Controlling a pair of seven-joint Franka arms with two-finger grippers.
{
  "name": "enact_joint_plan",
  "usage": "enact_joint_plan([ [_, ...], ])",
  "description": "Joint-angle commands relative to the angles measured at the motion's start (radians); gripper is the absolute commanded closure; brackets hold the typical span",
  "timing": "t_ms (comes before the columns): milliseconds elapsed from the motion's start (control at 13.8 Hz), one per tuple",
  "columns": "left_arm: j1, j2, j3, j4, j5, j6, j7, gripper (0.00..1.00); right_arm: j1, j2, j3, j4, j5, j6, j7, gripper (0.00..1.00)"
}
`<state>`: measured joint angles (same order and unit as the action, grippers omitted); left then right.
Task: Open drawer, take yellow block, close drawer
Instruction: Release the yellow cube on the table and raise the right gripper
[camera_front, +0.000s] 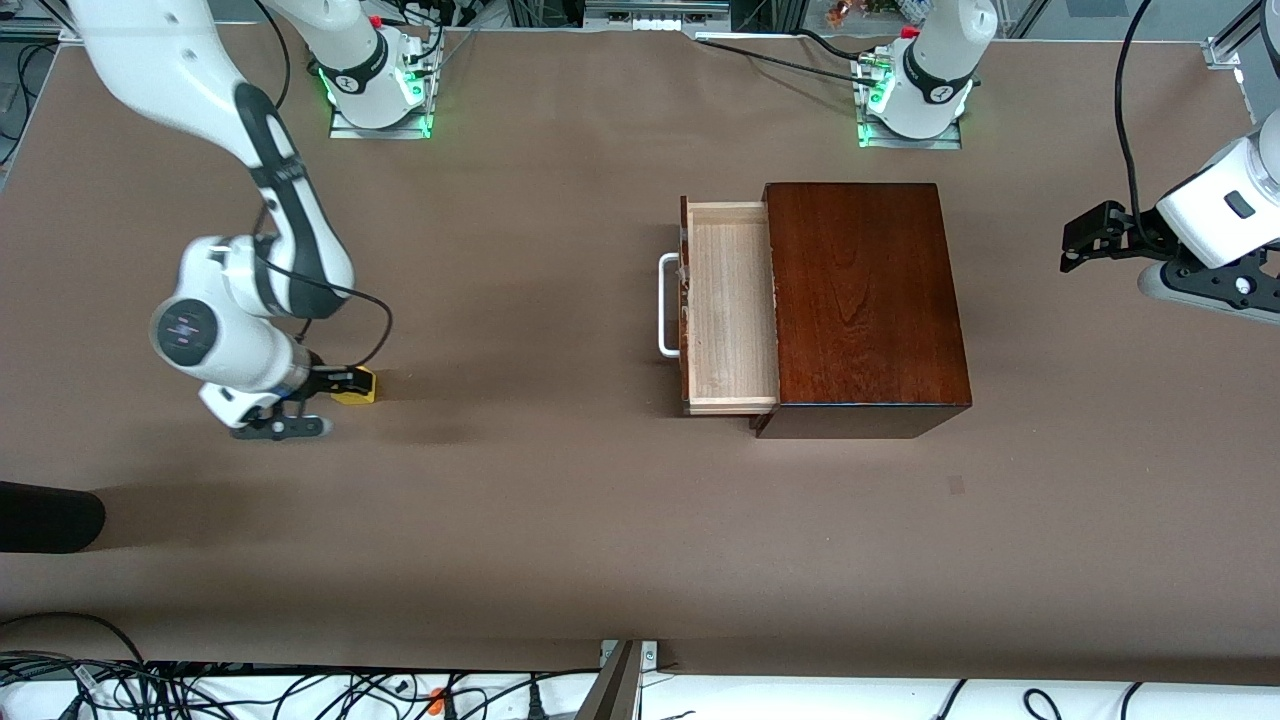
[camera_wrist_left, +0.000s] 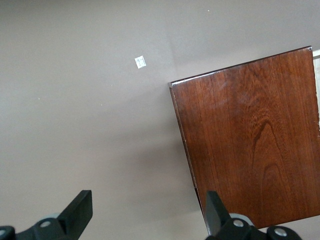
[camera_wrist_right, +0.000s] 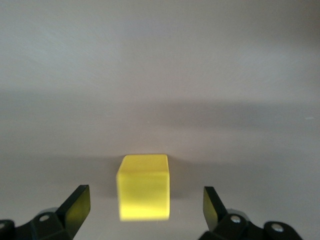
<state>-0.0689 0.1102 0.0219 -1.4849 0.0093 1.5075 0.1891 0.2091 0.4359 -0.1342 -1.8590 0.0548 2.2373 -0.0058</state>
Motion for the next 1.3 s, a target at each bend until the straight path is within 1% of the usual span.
enact_joint_plan([
  [0,0.008,-0.009,-0.010,0.006,-0.018,-0.018,0.026,0.00,-0.042,-0.201,0.048,-0.002,0.008,-0.142,-0.020,0.00],
  [72,0.008,-0.010,-0.011,0.006,-0.015,-0.018,0.026,0.00,-0.042,-0.251,0.050,0.000,0.005,-0.165,-0.020,0.00],
  [290,0.006,-0.009,-0.011,0.009,-0.015,-0.021,0.026,0.00,-0.050,-0.363,0.059,-0.002,-0.001,-0.246,-0.036,0.00],
  [507,0.006,-0.010,-0.011,0.008,-0.015,-0.021,0.027,0.00,-0.086,-0.453,0.100,0.000,0.007,-0.343,-0.049,0.00],
  [579,0.008,-0.009,-0.011,0.008,-0.015,-0.021,0.027,0.00,-0.086,-0.459,0.100,0.024,0.007,-0.375,-0.051,0.00],
  [652,0.008,-0.009,-0.011,0.008,-0.015,-0.021,0.026,0.00,-0.085,-0.448,0.099,0.074,0.008,-0.427,-0.052,0.00],
  [797,0.006,-0.010,-0.011,0.008,-0.015,-0.023,0.027,0.00,-0.085,-0.396,0.096,0.200,0.005,-0.540,-0.051,0.00],
  [869,0.008,-0.010,-0.011,0.008,-0.015,-0.023,0.027,0.00,-0.088,-0.385,0.094,0.237,0.002,-0.579,-0.054,0.00],
  [942,0.008,-0.010,-0.011,0.008,-0.015,-0.024,0.027,0.00,-0.088,-0.381,0.091,0.251,0.000,-0.596,-0.054,0.00],
  [1231,0.008,-0.010,-0.011,0.008,-0.015,-0.029,0.027,0.00,-0.091,-0.372,0.090,0.251,-0.003,-0.599,-0.048,0.00],
])
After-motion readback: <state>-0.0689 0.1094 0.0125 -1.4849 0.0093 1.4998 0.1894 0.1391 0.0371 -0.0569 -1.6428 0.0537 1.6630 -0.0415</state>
